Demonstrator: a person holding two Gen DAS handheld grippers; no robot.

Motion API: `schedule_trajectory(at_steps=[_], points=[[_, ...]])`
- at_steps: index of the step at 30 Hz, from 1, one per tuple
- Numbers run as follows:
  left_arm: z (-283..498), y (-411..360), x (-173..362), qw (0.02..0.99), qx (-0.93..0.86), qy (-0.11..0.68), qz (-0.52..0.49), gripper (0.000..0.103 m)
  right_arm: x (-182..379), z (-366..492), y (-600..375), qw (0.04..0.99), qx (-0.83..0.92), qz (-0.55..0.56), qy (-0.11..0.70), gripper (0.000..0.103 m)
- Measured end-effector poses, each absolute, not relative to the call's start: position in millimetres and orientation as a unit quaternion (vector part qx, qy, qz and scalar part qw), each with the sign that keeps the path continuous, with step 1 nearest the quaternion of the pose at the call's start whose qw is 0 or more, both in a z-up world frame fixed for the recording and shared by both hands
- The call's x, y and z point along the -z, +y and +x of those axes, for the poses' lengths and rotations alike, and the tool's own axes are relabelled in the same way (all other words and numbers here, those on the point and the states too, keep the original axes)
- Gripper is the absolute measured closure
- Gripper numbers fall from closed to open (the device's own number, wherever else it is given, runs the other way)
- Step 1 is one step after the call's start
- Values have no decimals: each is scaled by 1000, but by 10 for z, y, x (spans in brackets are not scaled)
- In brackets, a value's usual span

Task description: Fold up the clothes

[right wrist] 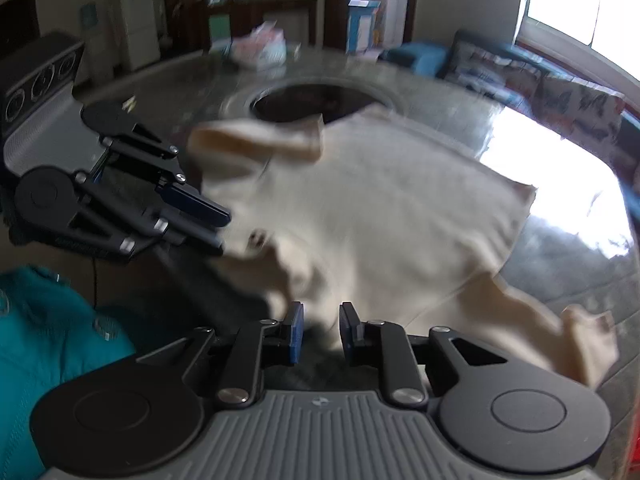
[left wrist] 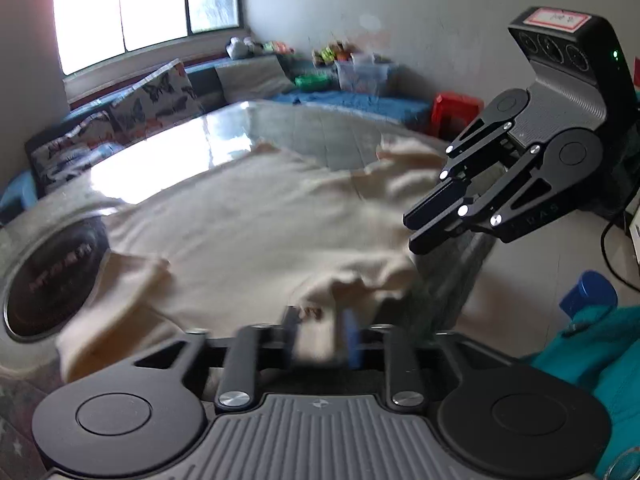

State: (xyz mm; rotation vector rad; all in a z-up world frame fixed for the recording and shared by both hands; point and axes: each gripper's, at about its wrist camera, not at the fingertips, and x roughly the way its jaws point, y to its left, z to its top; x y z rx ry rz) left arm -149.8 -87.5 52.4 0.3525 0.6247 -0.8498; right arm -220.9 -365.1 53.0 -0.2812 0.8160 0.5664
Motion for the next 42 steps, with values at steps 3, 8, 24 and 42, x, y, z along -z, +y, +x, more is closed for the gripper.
schedule_trajectory(at_steps=[3,8,24,42], points=[[-1330,-922,-553,862,381,296,153,49,-535,-2072,-3685,882,-251,-124,379,79],[-999,-1029,-397,866,351,335,118,33,-310,-1801,-3701,883,-235,-95,396,74],[-387,-1171,-602,897,284,324,97,7,-386,-1112,-3984,896,-210,-6,392,58],[706,-1213,-558,910,213,349,68,7,-249,98,-4282,908,-118,2,403,58]])
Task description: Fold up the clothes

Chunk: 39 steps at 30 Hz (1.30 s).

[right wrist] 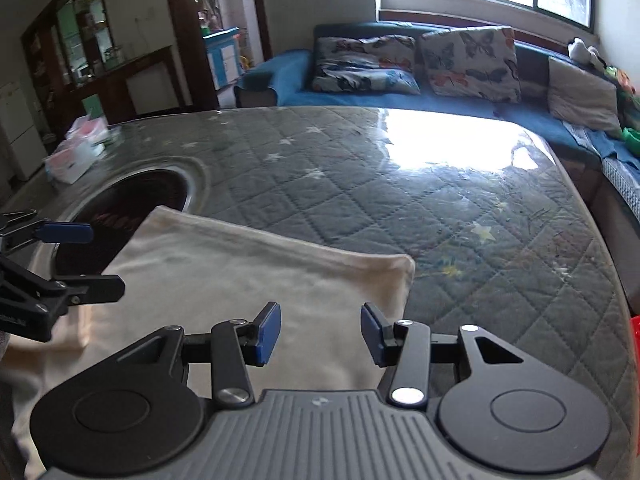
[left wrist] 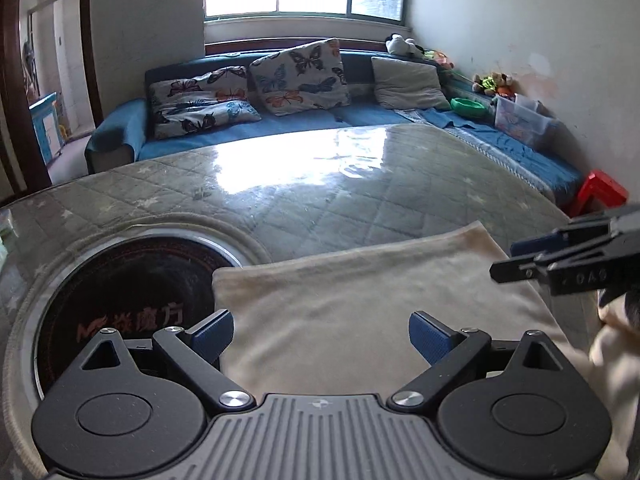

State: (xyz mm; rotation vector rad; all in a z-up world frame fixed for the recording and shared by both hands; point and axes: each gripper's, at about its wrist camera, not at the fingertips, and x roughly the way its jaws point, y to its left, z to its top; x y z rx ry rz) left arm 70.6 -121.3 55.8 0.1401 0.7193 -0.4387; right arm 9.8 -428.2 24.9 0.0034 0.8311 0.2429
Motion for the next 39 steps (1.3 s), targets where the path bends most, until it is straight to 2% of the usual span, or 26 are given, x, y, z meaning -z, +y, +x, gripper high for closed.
schedule_trajectory(at_steps=[4,8,10,11,13,14,15,19,26,27,28,29,32,33,38,39], points=[[957,-1216,-470,914,187,353,70,9,-155,266,-4307,907,-98,-4,409,58],[1179,-1158,-379,916,158,364,65,19,-103,367,-4355,908,-82,-4,412,61],[1270,-1113,-329,914,150,373,58,33,-84,408,-4386,907,-76,-2,413,64],[1308,-1095,-303,912,147,379,54,36,-74,429,-4401,907,-74,-1,414,65],[1379,-1062,-252,908,143,391,48,56,-56,471,-4419,906,-73,-2,418,73],[1407,-1054,-226,906,141,396,47,61,-49,492,-4413,905,-73,-5,419,77],[1430,-1044,-200,905,138,399,47,71,-43,513,-4407,905,-72,-8,420,81],[1490,-1001,-192,910,130,390,43,84,-19,612,-4371,906,-67,-24,418,86],[1588,-929,-239,911,115,395,25,80,-32,860,-4307,909,-59,-39,412,86],[1566,-922,-257,912,118,392,27,73,-47,866,-4303,909,-59,-40,410,85],[1533,-918,-280,913,121,389,28,60,-80,838,-4294,911,-60,-42,406,85],[1497,-915,-307,914,124,385,28,55,-108,804,-4285,912,-63,-46,403,84],[1381,-910,-391,916,133,378,23,47,-178,679,-4249,913,-71,-53,398,82],[1334,-912,-423,916,137,376,22,42,-207,616,-4230,913,-75,-55,397,78],[990,-951,-562,917,172,359,26,33,-320,224,-4104,913,-108,-67,388,69],[904,-955,-581,917,180,355,28,32,-329,136,-4079,913,-113,-70,387,64]])
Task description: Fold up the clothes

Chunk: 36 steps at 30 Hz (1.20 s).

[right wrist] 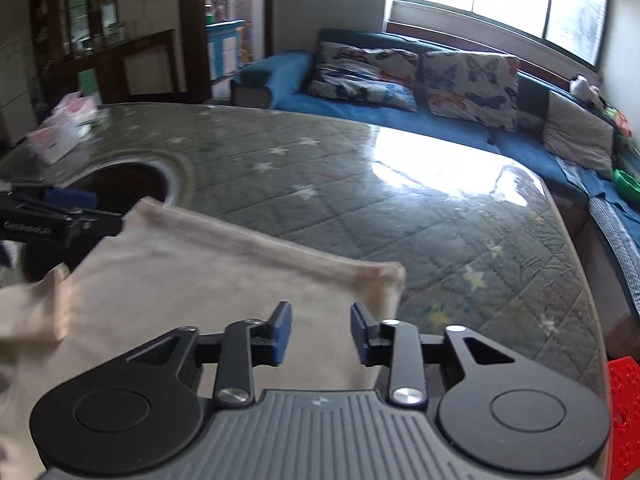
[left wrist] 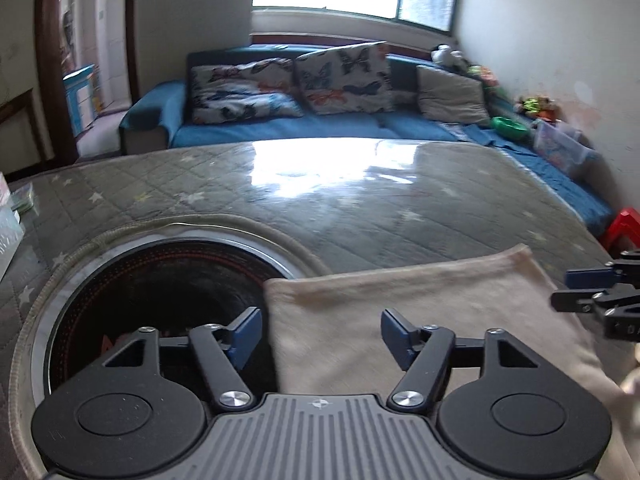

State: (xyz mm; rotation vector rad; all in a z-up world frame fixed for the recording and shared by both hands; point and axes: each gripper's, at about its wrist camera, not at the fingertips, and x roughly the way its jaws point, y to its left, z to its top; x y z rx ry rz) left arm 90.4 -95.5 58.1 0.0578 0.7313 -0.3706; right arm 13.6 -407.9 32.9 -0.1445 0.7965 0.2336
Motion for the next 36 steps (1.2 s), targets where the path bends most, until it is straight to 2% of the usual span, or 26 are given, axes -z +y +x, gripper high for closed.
schedule_trajectory(at_steps=[3,4,5,8,10,16,17,20,23,25,26,28,36], points=[[644,-963,-618,915,201,348,36,28,-349,-132,-4017,911,-131,-77,384,61],[544,-967,-619,915,208,344,41,27,-351,-218,-4005,910,-135,-75,384,54],[437,-974,-609,915,213,339,48,26,-349,-306,-3993,910,-139,-73,383,51],[185,-977,-540,916,216,329,72,23,-317,-567,-3930,907,-154,-70,385,50],[59,-970,-476,917,214,326,87,23,-274,-732,-3894,907,-159,-69,385,42],[-114,-1003,-273,918,195,321,125,26,-60,-1028,-3863,905,-151,-62,392,40],[-121,-1015,-247,918,193,319,133,28,-36,-1046,-3877,906,-148,-56,392,40],[-119,-1019,-186,919,188,315,144,45,-28,-1063,-3895,909,-142,-43,391,40],[-84,-964,-161,922,181,314,138,66,-21,-1060,-3897,909,-140,-42,391,39],[-73,-876,-190,926,175,314,120,86,-14,-1062,-3897,909,-139,-42,391,39],[-77,-818,-218,929,169,311,109,90,-11,-1064,-3897,909,-139,-42,391,39],[-109,-664,-299,938,150,303,79,96,-9,-1059,-3894,909,-139,-42,391,39],[-452,312,-630,964,28,259,-45,97,-12,-1063,-3891,909,-139,-45,390,39]])
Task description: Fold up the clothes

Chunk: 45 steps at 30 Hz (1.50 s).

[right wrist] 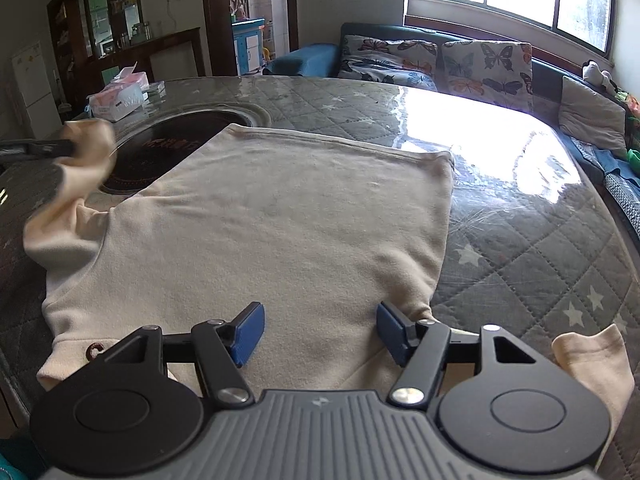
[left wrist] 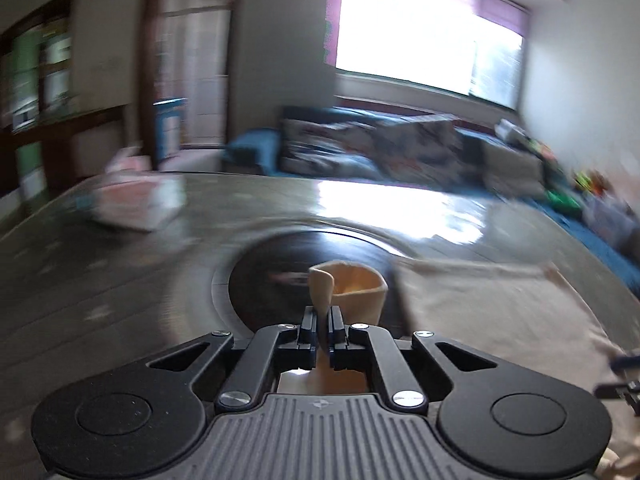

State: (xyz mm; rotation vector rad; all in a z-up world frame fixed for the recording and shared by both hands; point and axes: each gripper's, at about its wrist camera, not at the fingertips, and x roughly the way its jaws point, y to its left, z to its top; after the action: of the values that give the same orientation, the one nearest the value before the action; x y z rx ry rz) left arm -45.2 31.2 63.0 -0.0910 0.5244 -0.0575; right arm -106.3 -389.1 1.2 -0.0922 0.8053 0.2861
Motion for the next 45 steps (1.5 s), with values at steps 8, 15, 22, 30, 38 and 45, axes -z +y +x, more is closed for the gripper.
schedule_trajectory(at_steps=[8,15,22,30,38,45], points=[[-715,969,-325,949,-75,294,-84,95,-66,-1124,-3842,910,-143,-53,386,39],[-833,1107,-313,944,-129,290,-94,69,-66,-1157,-3811,907,-146,-61,390,39],[-776,733,-410,953,-29,291,-78,67,-49,-1148,-3752,905,-152,-63,393,39],[-590,707,-123,945,-61,321,-24,35,-68,-1195,-3778,906,-148,-64,392,39],[-520,769,-64,944,-82,321,-3,10,-64,-1299,-3793,906,-149,-60,392,35],[-267,702,-81,944,-77,315,58,10,-18,-1364,-3712,904,-155,-89,388,27]])
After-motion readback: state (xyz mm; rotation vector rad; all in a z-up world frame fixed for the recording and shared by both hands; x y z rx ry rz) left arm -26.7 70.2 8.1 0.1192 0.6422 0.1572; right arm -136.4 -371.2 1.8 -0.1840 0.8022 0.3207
